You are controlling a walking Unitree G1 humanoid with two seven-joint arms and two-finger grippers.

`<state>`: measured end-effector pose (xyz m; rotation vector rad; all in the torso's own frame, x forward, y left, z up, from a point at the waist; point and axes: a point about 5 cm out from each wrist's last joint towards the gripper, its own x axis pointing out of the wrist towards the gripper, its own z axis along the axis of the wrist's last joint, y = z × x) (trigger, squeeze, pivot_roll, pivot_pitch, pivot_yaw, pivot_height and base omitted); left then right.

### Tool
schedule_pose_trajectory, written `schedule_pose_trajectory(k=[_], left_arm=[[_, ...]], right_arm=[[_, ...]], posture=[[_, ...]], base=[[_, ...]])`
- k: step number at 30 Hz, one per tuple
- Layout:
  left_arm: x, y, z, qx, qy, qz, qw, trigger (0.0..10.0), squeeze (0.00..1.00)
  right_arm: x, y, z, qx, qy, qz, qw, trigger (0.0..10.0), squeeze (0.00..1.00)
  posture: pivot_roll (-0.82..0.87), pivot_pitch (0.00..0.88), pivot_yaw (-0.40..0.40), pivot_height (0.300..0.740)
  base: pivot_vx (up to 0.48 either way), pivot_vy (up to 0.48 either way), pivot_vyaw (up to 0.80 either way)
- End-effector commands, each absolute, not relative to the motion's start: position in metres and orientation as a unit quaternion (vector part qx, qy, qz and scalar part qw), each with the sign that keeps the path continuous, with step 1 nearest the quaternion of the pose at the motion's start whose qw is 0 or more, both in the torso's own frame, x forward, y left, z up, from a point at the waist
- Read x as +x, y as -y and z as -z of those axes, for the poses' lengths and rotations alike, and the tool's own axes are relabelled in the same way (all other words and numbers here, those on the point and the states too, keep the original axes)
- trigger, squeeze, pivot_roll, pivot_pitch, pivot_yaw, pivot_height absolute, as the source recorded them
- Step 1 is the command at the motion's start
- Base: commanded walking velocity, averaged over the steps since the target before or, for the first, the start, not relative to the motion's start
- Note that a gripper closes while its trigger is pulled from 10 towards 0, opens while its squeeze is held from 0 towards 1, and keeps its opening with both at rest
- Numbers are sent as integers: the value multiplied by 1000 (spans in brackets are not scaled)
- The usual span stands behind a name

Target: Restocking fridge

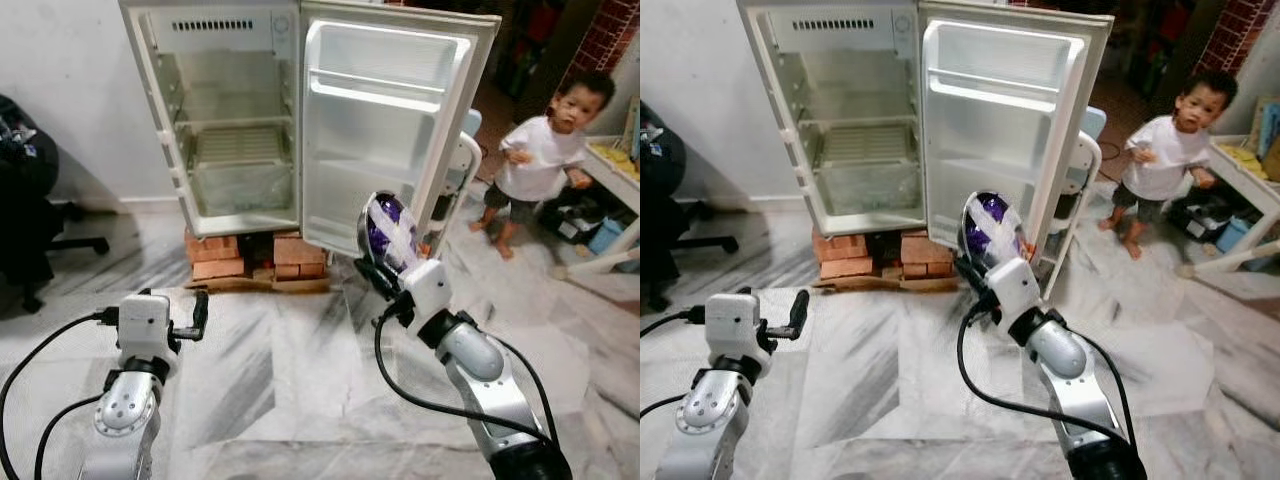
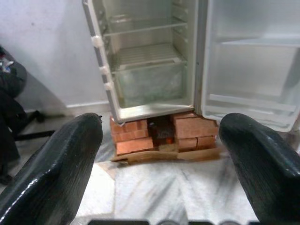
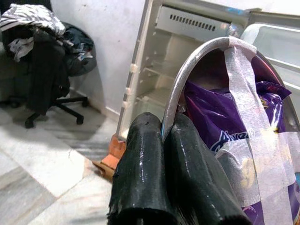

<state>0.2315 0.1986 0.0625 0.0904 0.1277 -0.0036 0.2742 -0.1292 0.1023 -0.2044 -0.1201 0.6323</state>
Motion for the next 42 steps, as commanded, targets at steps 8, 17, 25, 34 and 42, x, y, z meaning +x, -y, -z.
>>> schedule_pose_trajectory(k=[8,17,25,34,42], left_arm=[[235,-190,-66,39,-53,22,998,10000,0],[235,-189,-67,35,-50,29,998,10000,0],[235,-188,-66,34,-49,33,998,10000,0],[236,-187,-67,31,-48,40,998,10000,0],[235,-186,-66,28,-50,40,998,10000,0]], right_arm=[[275,137,-110,-111,77,-300,944,10000,0],[275,135,-112,-113,83,-308,941,10000,0],[276,136,-111,-114,79,-302,943,10000,0],[277,137,-112,-117,82,-298,944,10000,0],[278,136,-113,-126,85,-304,941,10000,0]], posture=[[61,0,-19,740],[62,0,-23,740],[60,0,-20,740],[58,0,-19,740],[58,0,-22,740]], base=[[30,420,0],[261,383,654],[372,302,57],[407,207,0],[436,0,0]])
